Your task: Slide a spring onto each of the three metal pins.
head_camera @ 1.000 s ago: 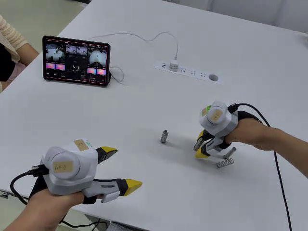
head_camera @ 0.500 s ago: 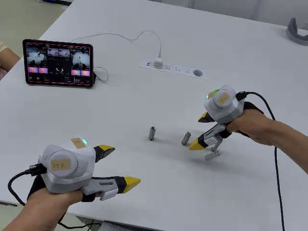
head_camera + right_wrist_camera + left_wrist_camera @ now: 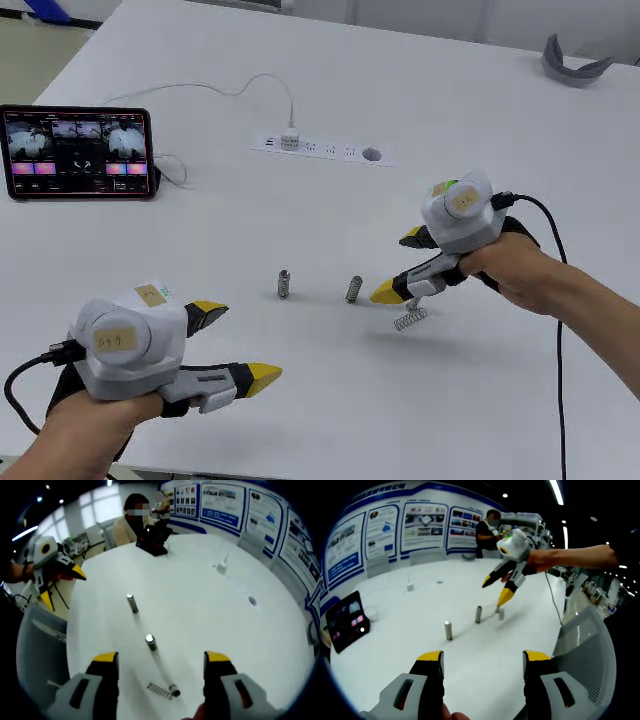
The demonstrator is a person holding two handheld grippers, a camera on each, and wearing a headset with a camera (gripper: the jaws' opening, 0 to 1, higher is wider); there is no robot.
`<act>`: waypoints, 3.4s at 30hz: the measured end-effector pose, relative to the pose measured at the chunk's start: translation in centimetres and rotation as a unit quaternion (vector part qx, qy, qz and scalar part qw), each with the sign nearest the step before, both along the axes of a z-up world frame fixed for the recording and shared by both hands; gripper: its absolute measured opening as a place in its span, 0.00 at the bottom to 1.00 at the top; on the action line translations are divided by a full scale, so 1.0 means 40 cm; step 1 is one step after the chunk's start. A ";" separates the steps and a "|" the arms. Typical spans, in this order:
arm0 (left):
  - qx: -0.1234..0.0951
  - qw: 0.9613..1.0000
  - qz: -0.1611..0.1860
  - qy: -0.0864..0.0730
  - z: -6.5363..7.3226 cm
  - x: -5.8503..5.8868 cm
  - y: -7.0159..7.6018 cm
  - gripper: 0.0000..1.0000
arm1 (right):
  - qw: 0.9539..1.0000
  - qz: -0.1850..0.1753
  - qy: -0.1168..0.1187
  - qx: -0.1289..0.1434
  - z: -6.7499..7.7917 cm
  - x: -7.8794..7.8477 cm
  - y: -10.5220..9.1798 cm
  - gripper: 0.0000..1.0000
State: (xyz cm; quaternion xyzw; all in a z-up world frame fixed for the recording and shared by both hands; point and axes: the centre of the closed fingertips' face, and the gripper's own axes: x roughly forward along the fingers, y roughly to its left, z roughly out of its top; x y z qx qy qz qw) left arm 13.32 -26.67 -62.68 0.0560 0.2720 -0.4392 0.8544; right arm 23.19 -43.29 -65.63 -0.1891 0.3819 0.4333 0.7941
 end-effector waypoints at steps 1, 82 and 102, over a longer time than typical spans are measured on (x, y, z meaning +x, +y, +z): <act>0.000 1.000 -0.002 -0.001 0.001 0.001 -0.004 0.65 | 1.000 -0.005 -0.004 0.004 0.003 0.004 -0.006 0.71; -0.012 0.993 -0.120 -0.008 -0.027 0.006 -0.319 0.67 | 0.952 -0.265 -0.078 0.129 0.104 -0.306 -0.297 0.78; 0.009 0.992 -0.129 -0.007 -0.103 0.052 -0.458 0.59 | 0.955 -0.261 -0.066 0.129 0.096 -0.329 -0.322 0.78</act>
